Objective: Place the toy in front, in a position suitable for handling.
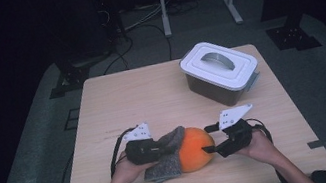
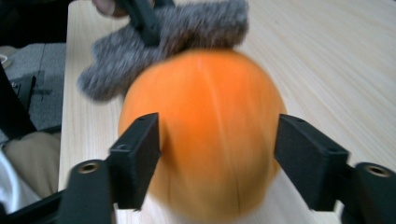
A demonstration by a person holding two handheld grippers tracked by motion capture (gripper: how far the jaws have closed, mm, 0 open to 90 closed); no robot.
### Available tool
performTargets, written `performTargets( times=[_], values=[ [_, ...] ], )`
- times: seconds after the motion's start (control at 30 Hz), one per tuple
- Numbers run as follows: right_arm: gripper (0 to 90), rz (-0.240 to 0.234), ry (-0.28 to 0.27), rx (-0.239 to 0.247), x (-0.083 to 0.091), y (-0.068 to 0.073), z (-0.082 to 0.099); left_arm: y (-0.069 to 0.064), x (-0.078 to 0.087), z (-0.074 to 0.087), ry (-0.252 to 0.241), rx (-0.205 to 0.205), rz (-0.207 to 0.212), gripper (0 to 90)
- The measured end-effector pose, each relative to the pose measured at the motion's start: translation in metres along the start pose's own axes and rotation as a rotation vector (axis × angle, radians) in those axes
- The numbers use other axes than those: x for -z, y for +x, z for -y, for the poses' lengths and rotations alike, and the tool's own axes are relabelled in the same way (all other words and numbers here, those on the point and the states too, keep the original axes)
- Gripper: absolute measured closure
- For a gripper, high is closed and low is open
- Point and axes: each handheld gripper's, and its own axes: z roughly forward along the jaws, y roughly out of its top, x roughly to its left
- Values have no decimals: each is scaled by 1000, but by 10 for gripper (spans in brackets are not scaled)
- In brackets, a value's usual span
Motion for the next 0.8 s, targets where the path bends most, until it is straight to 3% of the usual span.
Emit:
performTargets(
  times=[0.13,0.17,0.3,0.53,0.63,0.8],
  values=[
    [288,7,25,28,-10,5,0,-5,-6,-4,21,-25,-2,778],
    [362,4,29,28,-12,5,3,-3,-4,-2,15,-11,-1,778],
    [450,-11,51,18,-7,-2,7,3,-1,4,15,18,-17,777],
    [459,-20,48,-14,-3,-8,15,7,1,8,9,43,-19,778],
    [466,-26,38,-16,-5,-7,16,-1,-3,0,-30,6,13,778],
    [482,-28,44,-9,-5,-6,17,-4,-8,-3,-15,-11,8,778]
  ],
)
